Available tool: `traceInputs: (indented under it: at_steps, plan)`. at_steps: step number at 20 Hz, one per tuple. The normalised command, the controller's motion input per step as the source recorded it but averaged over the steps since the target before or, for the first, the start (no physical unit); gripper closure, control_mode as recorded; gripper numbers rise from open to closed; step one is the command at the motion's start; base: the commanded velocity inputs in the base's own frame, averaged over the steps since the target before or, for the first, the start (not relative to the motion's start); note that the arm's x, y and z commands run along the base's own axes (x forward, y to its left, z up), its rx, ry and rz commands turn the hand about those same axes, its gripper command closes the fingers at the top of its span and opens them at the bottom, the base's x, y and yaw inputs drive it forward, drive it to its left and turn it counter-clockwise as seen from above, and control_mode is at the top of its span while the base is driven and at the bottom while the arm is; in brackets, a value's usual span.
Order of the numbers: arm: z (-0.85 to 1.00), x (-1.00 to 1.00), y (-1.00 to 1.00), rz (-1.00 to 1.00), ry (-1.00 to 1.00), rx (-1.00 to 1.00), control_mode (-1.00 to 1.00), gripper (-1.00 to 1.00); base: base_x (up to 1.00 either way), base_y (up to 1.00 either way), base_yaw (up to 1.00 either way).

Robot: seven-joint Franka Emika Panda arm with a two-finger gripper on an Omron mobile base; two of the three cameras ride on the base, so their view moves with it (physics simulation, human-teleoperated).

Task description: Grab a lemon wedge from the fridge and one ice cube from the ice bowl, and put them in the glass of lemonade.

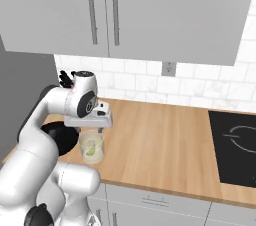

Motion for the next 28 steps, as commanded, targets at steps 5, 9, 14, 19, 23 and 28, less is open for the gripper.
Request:
traceInputs:
  at_steps: [5,9,14,19,23,28]
  plan:
    - [0.10,-0.14,-0.04,0.00,-0.05,0.05,-1.00,-1.00,0.00,0.00,0.00]
    - [0.13,-0.27,0.00,0.00,-0.07,0.05,-1.00,-1.00,0.00,0.00,0.00]
    - [0.13,-0.64,0.00,0.00,-0.13,0.08,-1.00,-1.00,0.00,0.00,0.00]
    - [0.37,-0.71,0.03,-0.02,-0.11,0.02,-1.00,-1.00,0.00,0.00,0.00]
    - [0.73,-0.42,0.10,-0.08,0.00,-0.05,-1.00,-1.00,0.00,0.00,0.00]
    - [0.58,-0.15,0.00,-0.20,0.00,0.00,-1.00,-1.00,0.00,0.00,0.00]
